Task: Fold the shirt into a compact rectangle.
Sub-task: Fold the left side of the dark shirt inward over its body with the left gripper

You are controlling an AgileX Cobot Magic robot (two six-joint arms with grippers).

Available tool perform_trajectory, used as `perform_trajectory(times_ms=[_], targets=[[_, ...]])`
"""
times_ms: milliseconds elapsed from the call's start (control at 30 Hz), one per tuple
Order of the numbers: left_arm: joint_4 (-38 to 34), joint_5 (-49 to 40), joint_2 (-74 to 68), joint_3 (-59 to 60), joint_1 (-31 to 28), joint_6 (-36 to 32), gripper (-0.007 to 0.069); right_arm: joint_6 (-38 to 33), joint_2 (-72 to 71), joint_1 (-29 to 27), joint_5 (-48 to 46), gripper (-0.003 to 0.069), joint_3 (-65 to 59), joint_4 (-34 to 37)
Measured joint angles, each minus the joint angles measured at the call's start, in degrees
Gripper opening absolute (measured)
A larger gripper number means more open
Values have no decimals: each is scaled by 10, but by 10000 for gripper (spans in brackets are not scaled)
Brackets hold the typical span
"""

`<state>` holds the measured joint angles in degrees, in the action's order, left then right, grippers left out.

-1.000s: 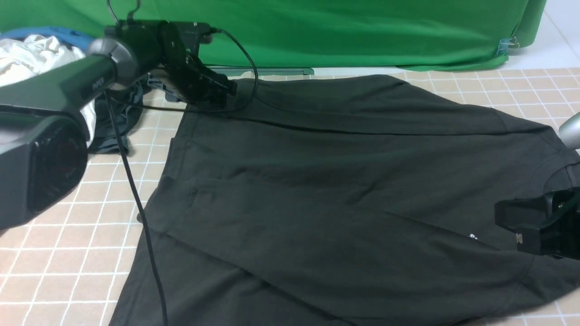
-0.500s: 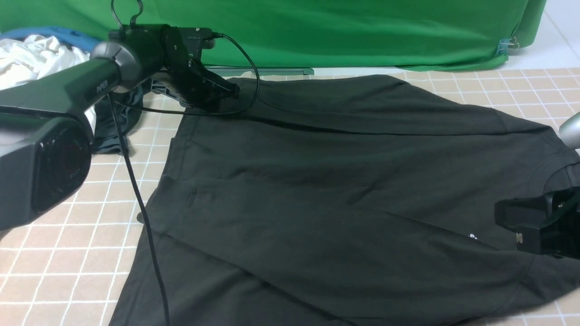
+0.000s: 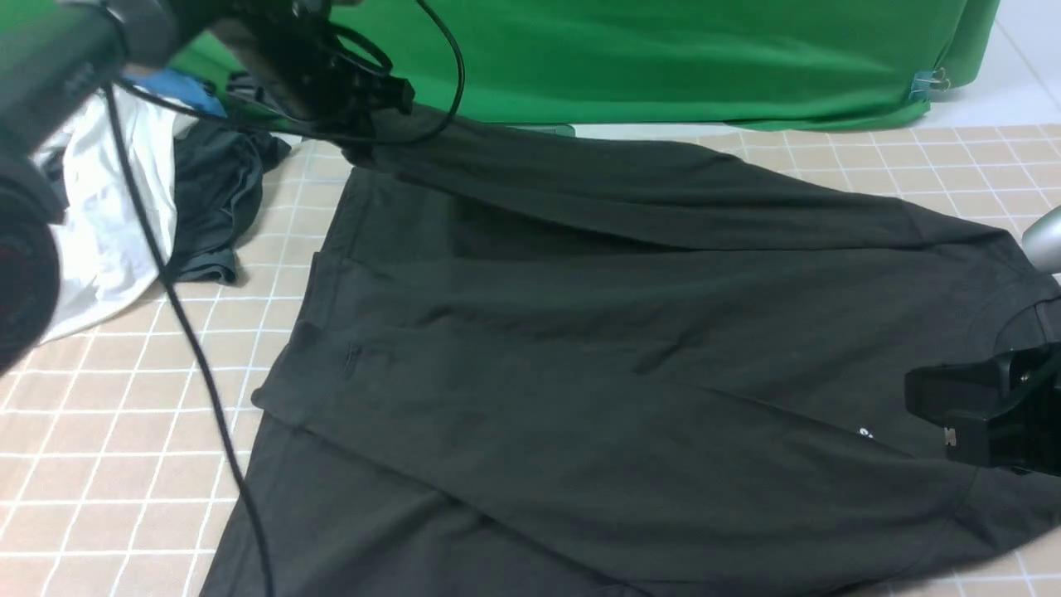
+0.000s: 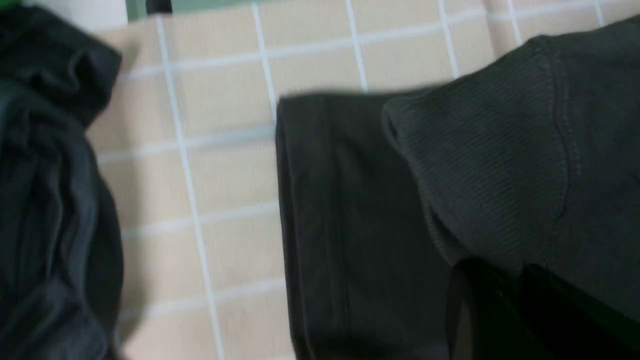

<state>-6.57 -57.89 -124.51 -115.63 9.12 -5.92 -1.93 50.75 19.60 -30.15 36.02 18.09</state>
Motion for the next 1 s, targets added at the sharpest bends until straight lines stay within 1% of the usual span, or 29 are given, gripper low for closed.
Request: perform_trajectory(times_ms=[33,233,300,467,667,833,1000], targets=[[0,-3,1,0,0,1,35,0,0,0,0,60,0,0],[-1,-103,21,0,0,0,35,-2,0,0,-2,67,0,-1],[-2,-114,23,1,0,0,35,-9,0,0,-2,71,0,-1],[-2,-115,46,32,0,17,35,-13,0,0,-9,72,-2,-1],[0,-118,106,153,0,43,35,-13,0,0,-15,71,-4,-1],[-9,-109,111,222,0,45,35,-13,0,0,-15,78,-4,-2],[-29,-106,111,257,0,47,36,-16,0,0,-14,87,-4,-2]])
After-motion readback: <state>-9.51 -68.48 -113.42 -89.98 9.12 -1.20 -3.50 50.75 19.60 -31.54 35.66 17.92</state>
